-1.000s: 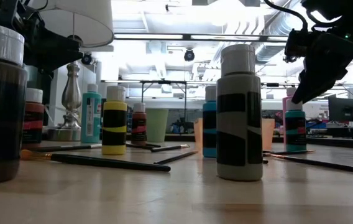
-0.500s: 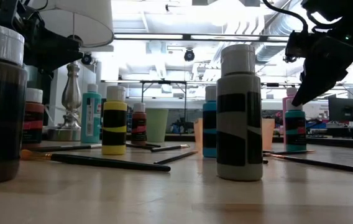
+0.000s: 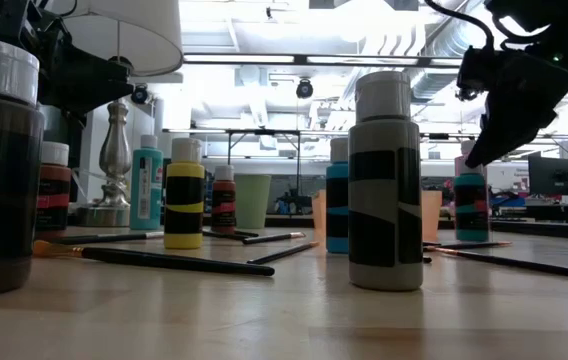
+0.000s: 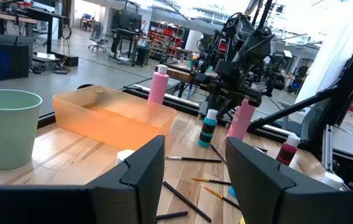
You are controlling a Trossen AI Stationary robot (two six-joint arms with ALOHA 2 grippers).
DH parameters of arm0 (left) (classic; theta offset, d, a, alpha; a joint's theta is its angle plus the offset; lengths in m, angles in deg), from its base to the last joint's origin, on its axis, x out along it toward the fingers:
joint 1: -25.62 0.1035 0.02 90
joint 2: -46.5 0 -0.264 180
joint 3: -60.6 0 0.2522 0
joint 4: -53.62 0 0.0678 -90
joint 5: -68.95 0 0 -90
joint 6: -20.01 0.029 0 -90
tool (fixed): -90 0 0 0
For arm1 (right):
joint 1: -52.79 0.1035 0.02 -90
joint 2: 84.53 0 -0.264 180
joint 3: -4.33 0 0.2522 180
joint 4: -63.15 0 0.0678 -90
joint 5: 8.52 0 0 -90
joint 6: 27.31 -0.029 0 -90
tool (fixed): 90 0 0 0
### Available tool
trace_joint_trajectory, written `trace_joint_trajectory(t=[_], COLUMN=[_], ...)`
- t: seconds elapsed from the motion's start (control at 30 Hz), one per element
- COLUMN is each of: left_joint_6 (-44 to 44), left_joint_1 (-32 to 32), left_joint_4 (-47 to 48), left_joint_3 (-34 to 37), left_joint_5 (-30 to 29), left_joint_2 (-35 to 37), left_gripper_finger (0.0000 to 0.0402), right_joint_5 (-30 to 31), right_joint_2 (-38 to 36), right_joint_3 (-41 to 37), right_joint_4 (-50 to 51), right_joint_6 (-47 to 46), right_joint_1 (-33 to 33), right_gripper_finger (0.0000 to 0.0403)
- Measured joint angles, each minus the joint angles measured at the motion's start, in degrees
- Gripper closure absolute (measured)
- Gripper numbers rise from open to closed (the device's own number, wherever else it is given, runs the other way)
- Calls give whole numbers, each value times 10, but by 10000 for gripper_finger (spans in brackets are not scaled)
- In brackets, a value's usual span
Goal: Pick & Place Paint Supplies
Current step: Put the small light blue paint bottle into the orange bin
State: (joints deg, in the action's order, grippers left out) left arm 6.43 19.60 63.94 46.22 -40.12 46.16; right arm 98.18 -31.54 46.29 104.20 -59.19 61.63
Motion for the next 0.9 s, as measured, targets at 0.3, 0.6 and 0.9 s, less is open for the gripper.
trace_joint_trajectory(t=[0.3, 0.6, 0.9], left_joint_6=[0, 0, 0], left_joint_1=[0, 0, 0], left_joint_4=[0, 0, 0], left_joint_3=[0, 0, 0], left_joint_5=[0, 0, 0], left_joint_2=[0, 0, 0], left_gripper_finger=[234, 234, 234], right_joint_5=[0, -46, -81], right_joint_2=[0, -6, 38], right_joint_3=[7, 103, 248], right_joint_4=[-46, 5, 103], right_joint_6=[-6, -26, 74], right_joint_1=[-1, -68, -156], right_gripper_finger=[291, 293, 293])
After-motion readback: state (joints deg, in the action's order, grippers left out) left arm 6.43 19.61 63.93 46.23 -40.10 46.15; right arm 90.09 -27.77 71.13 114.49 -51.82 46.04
